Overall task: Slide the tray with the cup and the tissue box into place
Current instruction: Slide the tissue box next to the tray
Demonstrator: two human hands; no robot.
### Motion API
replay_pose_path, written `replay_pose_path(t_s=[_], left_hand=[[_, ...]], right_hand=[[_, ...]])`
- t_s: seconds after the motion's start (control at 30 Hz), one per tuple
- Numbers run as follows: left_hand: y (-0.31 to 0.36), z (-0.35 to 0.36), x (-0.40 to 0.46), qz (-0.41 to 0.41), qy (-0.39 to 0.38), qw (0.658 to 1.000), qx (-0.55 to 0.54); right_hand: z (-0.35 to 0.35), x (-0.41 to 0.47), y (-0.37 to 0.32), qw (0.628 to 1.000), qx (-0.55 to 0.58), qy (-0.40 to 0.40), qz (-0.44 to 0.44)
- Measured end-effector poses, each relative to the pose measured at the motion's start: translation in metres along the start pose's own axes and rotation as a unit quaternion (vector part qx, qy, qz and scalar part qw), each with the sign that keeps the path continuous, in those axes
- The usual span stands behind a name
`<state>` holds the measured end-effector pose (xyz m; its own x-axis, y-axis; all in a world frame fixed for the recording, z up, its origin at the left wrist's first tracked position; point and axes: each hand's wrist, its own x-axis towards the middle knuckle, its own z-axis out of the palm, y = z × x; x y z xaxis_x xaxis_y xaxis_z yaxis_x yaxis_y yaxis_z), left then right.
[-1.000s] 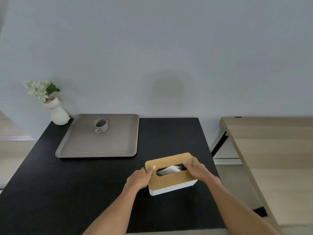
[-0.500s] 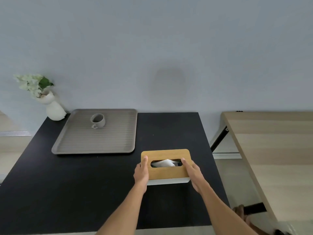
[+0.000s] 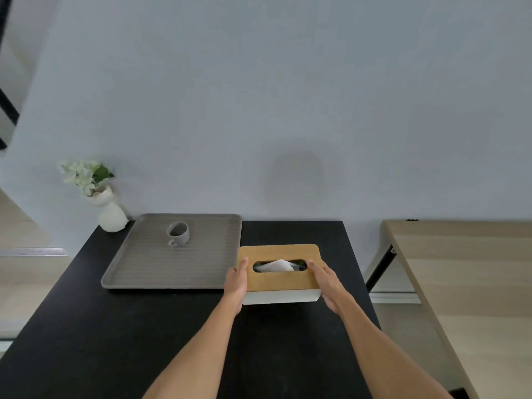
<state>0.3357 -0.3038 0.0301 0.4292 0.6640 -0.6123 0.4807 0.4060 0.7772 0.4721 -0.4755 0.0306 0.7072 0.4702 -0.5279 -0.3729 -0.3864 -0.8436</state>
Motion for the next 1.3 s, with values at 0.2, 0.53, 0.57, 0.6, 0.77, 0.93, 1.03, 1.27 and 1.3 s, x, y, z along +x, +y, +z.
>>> replay_pose_path(t_s=[0.2, 0.53, 0.57, 0.6, 0.77, 0.93, 1.03, 1.27, 1.3], left_hand=[[0.038, -0.002, 0.026, 0.036, 0.013, 0.999, -0.005], [0.080, 0.000, 0.105, 0.052, -0.021, 0.998, 0.018], [0.082, 0.001, 0.111, 0.055, -0.024, 0.998, 0.018], [0.084, 0.002, 0.118, 0.059, -0.025, 0.998, 0.021], [0.086, 0.013, 0.155, 0.061, -0.008, 0.998, 0.019], [0.076, 0.022, 0.179, 0.047, 0.002, 0.999, 0.010], [0.075, 0.026, 0.190, 0.043, 0.003, 0.999, 0.009], [0.074, 0.029, 0.210, 0.049, -0.012, 0.999, 0.004], [0.076, 0.029, 0.212, 0.051, -0.014, 0.999, 0.003]], right_hand=[[0.012, 0.034, -0.027, 1.000, -0.017, 0.007, -0.012], [0.033, 0.100, -0.064, 0.999, -0.016, 0.040, -0.021], [0.034, 0.105, -0.065, 0.999, -0.014, 0.039, -0.020], [0.036, 0.112, -0.066, 0.999, -0.014, 0.039, -0.018], [0.042, 0.143, -0.066, 0.998, -0.020, 0.066, 0.004], [0.045, 0.170, -0.058, 0.997, -0.042, 0.063, 0.023], [0.043, 0.181, -0.058, 0.997, -0.038, 0.058, 0.034], [0.044, 0.203, -0.055, 0.998, -0.018, 0.063, 0.015], [0.044, 0.206, -0.057, 0.998, -0.025, 0.060, 0.010]])
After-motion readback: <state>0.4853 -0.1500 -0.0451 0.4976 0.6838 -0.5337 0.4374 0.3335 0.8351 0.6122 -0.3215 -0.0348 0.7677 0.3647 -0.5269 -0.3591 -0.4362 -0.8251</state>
